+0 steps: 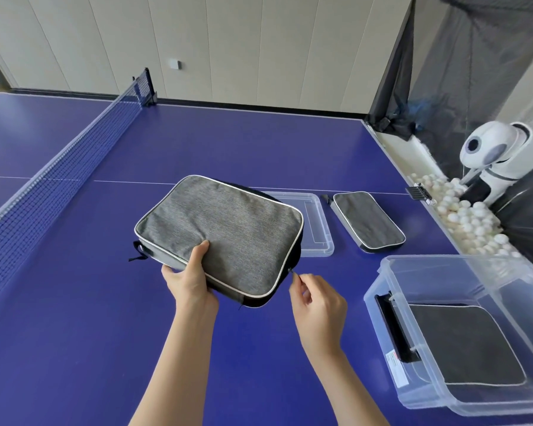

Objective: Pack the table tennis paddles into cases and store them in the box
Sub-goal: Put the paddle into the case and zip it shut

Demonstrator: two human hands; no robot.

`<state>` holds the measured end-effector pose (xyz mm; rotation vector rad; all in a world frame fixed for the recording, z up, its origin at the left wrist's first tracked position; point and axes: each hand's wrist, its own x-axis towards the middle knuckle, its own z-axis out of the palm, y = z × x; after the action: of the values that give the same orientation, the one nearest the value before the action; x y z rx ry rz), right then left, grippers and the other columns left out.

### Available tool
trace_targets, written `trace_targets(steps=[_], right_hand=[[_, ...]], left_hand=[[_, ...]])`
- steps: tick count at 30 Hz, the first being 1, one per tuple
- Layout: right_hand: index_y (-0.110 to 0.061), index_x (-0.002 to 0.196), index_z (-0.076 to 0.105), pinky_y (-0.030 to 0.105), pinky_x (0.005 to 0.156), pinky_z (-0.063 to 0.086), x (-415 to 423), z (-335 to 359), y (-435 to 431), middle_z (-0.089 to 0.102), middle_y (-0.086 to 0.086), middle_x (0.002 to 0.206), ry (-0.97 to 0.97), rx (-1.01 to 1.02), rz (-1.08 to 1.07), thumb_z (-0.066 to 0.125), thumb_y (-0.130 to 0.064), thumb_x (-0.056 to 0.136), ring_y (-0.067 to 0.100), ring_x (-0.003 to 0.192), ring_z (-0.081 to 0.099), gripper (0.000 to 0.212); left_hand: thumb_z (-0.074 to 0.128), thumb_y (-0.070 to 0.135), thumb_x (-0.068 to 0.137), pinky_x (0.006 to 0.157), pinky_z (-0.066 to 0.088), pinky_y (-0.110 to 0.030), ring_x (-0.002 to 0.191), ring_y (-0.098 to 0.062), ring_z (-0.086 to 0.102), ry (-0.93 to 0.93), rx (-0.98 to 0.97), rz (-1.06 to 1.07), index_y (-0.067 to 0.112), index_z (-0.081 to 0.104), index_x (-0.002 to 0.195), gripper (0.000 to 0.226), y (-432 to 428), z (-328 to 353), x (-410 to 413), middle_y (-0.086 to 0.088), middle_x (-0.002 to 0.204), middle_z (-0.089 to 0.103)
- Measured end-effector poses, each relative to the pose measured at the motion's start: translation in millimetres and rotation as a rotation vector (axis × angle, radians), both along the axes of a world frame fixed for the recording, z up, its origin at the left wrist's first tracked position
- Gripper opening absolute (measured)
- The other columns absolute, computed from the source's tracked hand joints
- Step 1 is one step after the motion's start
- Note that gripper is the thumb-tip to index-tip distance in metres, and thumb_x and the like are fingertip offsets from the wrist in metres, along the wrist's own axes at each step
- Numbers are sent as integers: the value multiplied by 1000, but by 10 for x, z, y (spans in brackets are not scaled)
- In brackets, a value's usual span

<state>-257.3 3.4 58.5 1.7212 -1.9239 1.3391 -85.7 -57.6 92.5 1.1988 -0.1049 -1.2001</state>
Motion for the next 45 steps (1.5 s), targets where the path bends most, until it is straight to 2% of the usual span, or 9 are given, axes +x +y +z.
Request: trace_targets(steps=[5,13,16,21,28,34,39,45], right_hand=[[-12,53,43,22,38,21,20,-314,200,35,-4,48,85,68,17,56,-24,88,11,48,21,39],[-13,53,44,20,40,18,14,-703,407,37,-2,46,118,212,-24,63,-19,83,11,47,21,36],[-13,54,45,20,39,20,16,-823,495,38,-3,46,115,251,-2,61,-20,84,10,49,22,35],[-15,53,45,19,39,19,22,-1018,672,37,-4,46,136,311,32,58,-24,86,9,49,21,36],[-17,53,50,19,36,19,26,-1330,947,39,-6,44,210,464,65,53,-30,87,8,44,24,37],[-16,52,49,20,39,15,58,-1500,1078,37,-5,43,244,501,113,53,-27,86,10,48,20,35],[-16,55,51,23,33,25,111,-1674,1148,40,-6,45,215,572,145,55,-25,85,9,45,25,32],[-16,54,49,25,33,24,185,-1739,1206,38,-5,46,199,571,160,52,-24,86,13,39,34,33]], left_hand=[[78,16,74,77,55,-34,91,-16,64,-21,30,-40,21,47,113,50,161,-250,65,2,108,62],[80,14,73,92,53,-42,100,-22,63,9,197,-52,19,45,109,50,484,-778,80,-1,109,62],[79,13,73,82,54,-38,99,-21,63,8,218,-69,20,46,110,50,540,-923,122,-1,112,62],[78,13,75,70,52,-31,90,-16,64,-9,220,-130,19,45,115,52,612,-1122,169,3,103,63],[81,16,72,92,53,-44,101,-23,65,-68,288,-251,18,49,118,57,703,-1500,246,-4,114,64],[83,20,71,86,54,-40,101,-23,65,-76,335,-265,17,49,122,61,798,-1687,279,-4,115,64],[85,28,69,89,54,-44,101,-23,65,-101,381,-254,25,41,132,77,913,-1719,215,-2,116,63],[84,31,68,82,53,-40,100,-19,64,-89,456,-274,42,20,144,100,1276,-1717,-2,5,113,61]])
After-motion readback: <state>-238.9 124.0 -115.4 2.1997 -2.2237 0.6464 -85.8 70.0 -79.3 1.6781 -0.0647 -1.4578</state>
